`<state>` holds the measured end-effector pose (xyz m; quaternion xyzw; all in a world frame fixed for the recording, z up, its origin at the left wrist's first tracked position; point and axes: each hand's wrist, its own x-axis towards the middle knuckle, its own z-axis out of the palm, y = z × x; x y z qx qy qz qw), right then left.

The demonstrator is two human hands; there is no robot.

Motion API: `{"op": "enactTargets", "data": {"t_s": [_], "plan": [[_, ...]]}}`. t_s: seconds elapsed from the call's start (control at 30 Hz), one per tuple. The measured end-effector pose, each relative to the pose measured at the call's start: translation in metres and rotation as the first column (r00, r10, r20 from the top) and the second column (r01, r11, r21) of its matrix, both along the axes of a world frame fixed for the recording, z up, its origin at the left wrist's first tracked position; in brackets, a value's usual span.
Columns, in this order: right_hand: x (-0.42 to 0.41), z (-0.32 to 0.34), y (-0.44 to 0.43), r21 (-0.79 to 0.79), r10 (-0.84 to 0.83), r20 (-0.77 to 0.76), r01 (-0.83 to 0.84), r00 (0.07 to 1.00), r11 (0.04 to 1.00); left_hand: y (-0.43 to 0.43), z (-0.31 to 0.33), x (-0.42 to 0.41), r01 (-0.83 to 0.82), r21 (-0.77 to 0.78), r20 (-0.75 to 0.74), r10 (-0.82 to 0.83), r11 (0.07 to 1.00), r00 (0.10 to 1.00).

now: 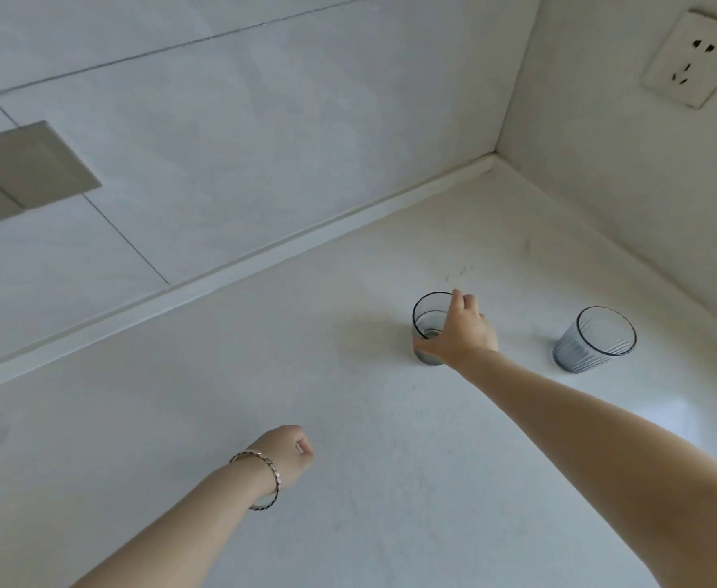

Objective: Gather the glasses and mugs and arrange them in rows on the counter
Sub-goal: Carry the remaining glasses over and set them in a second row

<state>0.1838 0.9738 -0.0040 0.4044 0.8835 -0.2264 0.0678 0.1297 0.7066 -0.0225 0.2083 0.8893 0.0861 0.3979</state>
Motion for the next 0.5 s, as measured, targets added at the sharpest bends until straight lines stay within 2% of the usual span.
{"op": "enactTargets", "data": {"t_s": [0.1,0.27,0.5], "plan": [[0.001,0.007,-0.017,0.011,0.025,0.033,-0.025,0.999,1.0,-0.024,-0.001,-0.003,-0.05,-0.003,-0.002,0.05,0.999,0.999],[-0.001,0.023,-0.07,-0.024,0.191,0.036,-0.19,0.981,0.982,-0.071,0.002,-0.004,-0.152,0.018,0.02,0.151,0.988,0.988],[-0.018,0.043,-0.21,-0.029,0.443,0.066,-0.442,0.894,0.896,-0.187,0.005,-0.001,-0.255,0.033,0.027,0.254,0.966,0.967]]}}
